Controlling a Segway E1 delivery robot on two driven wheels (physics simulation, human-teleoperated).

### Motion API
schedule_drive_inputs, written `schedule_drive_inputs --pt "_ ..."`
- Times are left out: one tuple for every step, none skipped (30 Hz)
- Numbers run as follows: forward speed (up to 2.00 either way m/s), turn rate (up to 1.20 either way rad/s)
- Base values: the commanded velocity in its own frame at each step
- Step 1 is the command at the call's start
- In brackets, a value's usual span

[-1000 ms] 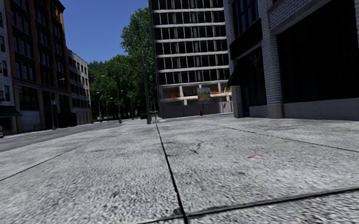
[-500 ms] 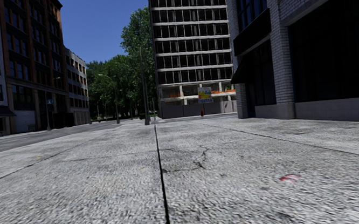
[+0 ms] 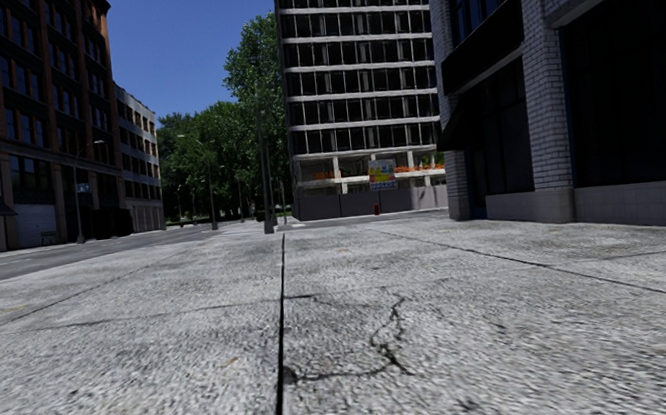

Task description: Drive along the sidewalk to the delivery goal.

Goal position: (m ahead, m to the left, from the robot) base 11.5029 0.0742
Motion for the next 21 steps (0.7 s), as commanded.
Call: schedule_drive_inputs --pt "2.0 0.0" --pt "2.0 0.0" --pt "2.0 0.0" --pt "2.0 0.0" --pt "2.0 0.0" --pt "2.0 0.0" --pt "2.0 0.0" --pt "2.0 0.0" --pt "2.0 0.0" --pt "2.0 0.0" --pt "2.0 0.0" --pt "2.0 0.0" --pt "2.0 0.0" --pt "2.0 0.0" --pt "2.0 0.0" --pt "2.0 0.0" --pt "2.0 0.0" --pt "2.0 0.0" --pt "2.0 0.0" --pt "2.0 0.0" --pt "2.0 0.0"
